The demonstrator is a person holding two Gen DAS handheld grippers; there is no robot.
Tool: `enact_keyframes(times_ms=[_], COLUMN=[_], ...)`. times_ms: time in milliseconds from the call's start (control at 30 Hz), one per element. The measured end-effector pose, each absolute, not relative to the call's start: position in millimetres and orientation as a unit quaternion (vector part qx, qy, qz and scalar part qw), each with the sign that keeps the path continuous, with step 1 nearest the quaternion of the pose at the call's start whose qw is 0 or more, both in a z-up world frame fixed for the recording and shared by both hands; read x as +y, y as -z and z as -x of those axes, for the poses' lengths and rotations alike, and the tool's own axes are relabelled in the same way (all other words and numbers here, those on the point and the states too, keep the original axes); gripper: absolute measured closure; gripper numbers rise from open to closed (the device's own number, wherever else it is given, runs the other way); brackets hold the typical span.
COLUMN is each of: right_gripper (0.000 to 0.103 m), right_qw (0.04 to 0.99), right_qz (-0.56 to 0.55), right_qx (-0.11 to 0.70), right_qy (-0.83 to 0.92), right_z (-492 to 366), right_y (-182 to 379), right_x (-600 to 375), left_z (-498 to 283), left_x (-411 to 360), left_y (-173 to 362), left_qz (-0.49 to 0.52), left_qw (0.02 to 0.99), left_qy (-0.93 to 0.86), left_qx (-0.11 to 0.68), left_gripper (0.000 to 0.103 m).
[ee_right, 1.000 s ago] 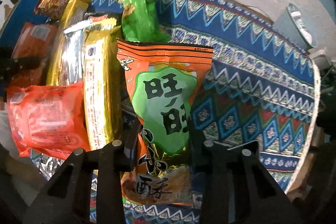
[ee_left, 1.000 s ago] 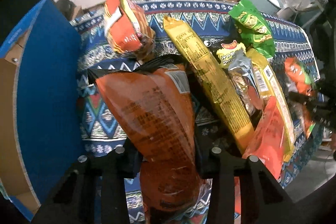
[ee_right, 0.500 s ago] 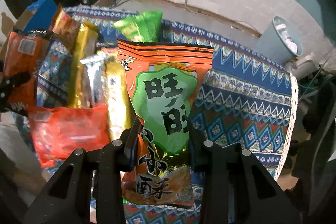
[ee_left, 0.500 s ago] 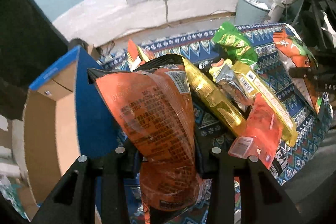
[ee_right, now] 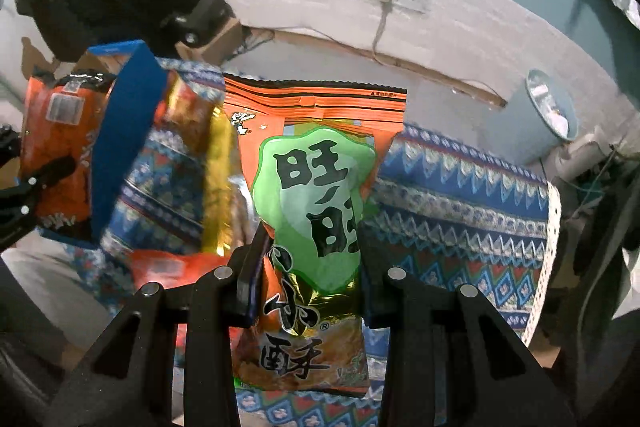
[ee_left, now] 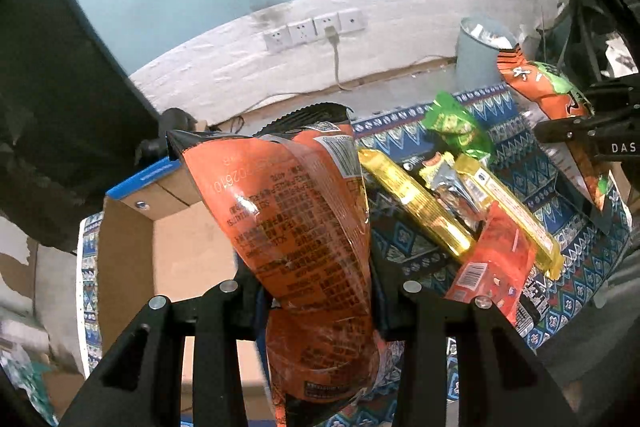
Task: Organize snacks
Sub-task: 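Carry both held bags up and over to the cardboard box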
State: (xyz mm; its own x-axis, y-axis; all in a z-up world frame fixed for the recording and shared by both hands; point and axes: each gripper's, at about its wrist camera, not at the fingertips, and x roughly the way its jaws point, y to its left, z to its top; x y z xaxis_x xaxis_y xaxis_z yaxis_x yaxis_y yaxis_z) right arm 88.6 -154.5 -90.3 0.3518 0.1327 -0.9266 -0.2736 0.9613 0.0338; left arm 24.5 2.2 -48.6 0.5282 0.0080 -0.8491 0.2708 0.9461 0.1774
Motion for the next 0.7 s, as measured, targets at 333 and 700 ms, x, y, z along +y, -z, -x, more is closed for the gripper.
enact_keyframes(times_ms=[333, 700], right_gripper=[0.068, 0.068], right_qw=[0.819, 0.812], right_qz=[0.070, 0.089], right_qx=[0.543, 0.534], right_qy=[-0.174, -0.219], right_z=[-103, -116], right_y=[69, 56], right_x=[-91, -19], left_z=[-24, -19], left_x=[45, 95], left_y=[25, 11], left_qz=[-0.104, -0.082], left_qw=[0.875, 0.888], left_qy=[0.068, 0.044], left_qx=[0.468, 0.451], left_gripper=[0.063, 0.063])
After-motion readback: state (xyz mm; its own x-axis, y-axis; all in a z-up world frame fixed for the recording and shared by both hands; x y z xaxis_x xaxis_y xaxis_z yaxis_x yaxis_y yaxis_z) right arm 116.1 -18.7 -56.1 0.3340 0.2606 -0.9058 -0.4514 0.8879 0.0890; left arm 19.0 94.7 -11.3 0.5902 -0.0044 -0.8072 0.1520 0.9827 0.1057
